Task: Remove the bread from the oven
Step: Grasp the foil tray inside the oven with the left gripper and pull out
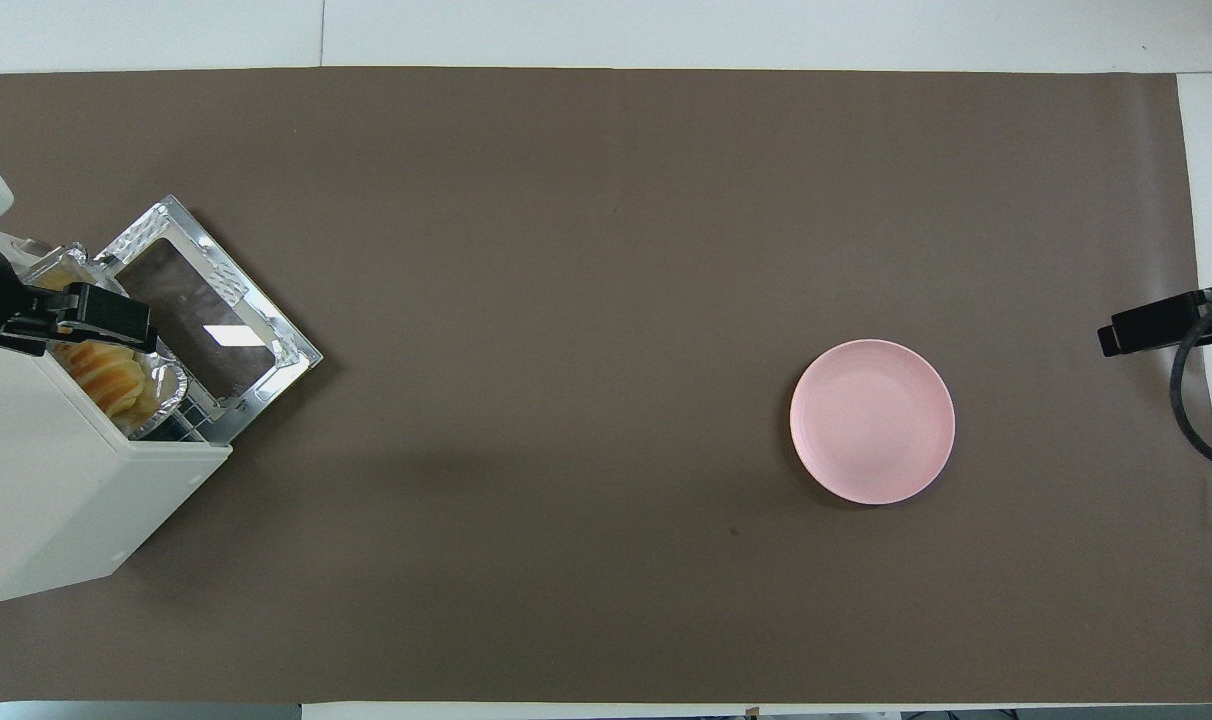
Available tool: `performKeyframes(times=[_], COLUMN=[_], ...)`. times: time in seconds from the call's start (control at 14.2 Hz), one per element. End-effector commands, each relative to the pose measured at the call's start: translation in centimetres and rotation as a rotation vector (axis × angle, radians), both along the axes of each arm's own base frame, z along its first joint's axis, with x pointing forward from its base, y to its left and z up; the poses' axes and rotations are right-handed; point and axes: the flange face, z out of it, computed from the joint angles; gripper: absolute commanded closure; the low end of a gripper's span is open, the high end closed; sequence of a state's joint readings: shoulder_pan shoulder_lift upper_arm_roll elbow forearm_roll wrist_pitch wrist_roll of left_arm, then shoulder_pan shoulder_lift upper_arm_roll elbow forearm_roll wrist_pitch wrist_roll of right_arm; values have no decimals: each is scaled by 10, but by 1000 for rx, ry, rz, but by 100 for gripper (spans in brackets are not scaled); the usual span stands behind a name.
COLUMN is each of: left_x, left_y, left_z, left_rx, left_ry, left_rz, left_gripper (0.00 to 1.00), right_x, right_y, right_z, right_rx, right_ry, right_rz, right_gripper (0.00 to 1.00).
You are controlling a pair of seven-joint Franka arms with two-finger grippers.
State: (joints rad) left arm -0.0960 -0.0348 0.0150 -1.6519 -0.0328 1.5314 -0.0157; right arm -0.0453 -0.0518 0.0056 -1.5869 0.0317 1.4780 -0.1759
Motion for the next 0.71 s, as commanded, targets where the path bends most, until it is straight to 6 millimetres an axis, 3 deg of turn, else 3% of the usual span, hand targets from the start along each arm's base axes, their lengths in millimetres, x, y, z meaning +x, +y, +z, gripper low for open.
performKeyframes(times=[0.0, 0.35, 0.49, 0.63], left_x=[1, -3, 8, 29], left_y=[0, 7, 5, 3], left_z=[3, -3, -6, -28], left_rx=[-18, -14, -5, 15], left_ry=[-8, 4, -45, -63], left_rz=[-6, 49, 267, 508], left_gripper=[0, 0, 0, 0], right_x=[-7, -7, -7, -7], right_y=[0, 0, 0, 0], right_z=[2, 2, 2, 2], right_rx=[13, 13, 13, 13], right_ry=[6, 6, 6, 6], right_rz=[-14, -16, -14, -16], right_gripper=[0, 0, 0, 0])
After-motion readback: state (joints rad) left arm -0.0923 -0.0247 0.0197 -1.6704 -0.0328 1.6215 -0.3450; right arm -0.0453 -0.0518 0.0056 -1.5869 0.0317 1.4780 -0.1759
